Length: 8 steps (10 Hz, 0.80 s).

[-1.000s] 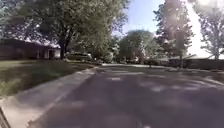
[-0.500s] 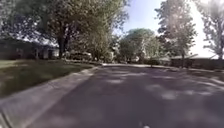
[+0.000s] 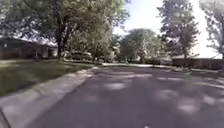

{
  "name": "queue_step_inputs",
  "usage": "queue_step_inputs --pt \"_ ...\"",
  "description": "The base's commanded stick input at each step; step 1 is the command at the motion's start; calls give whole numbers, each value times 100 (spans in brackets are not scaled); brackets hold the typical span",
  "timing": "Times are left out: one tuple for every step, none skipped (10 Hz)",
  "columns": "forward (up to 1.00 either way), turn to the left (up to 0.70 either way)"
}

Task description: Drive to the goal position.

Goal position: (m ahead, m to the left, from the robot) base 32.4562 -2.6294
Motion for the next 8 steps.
queue_step_inputs --pt "100 0" --pt "100 0" --pt "100 0" --pt "100 0" --pt "100 0" --pt "100 0" --pt "100 0" --pt "100 0"
